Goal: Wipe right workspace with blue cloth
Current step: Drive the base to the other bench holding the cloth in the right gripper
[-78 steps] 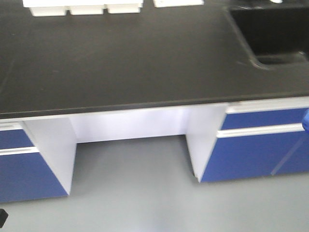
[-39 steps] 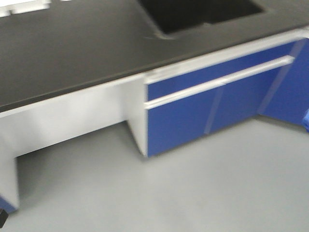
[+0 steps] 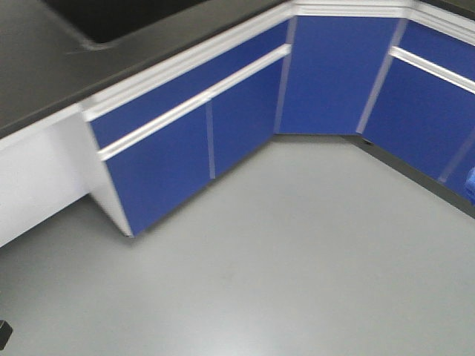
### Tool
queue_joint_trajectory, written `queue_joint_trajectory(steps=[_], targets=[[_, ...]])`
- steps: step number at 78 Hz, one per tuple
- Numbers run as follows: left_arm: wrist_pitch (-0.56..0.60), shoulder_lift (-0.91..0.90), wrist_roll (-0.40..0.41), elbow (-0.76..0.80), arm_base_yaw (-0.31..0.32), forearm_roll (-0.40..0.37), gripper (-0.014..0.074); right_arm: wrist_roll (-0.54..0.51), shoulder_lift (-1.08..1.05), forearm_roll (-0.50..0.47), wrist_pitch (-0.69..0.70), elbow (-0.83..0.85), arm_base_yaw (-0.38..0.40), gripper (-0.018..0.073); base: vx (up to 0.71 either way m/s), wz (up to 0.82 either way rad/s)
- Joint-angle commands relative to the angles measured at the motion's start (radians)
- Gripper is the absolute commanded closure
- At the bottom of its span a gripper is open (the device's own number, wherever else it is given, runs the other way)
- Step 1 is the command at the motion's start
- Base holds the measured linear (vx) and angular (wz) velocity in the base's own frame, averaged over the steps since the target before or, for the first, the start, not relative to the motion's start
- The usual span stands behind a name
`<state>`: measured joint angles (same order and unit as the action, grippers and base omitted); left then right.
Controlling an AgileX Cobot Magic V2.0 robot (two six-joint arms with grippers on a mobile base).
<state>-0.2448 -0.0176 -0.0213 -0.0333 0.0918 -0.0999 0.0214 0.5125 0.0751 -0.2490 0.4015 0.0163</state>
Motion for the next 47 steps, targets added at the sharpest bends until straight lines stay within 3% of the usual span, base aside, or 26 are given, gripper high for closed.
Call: queue_joint_trajectory(steps=[1,47], targets=[[0.082,-0.01,-0.002,0.025,0.0,-0.003,0.0603,-0.005,0.004,0.011,0.09,0.032,0.002,0.0566,-0.14,-0.56],[0.082,-0.01,-0.002,0.025,0.0,-0.003,0.0603,-0.005,0.004,0.011,0.09,0.032,0.002,0.0566,-0.12,-0.63]])
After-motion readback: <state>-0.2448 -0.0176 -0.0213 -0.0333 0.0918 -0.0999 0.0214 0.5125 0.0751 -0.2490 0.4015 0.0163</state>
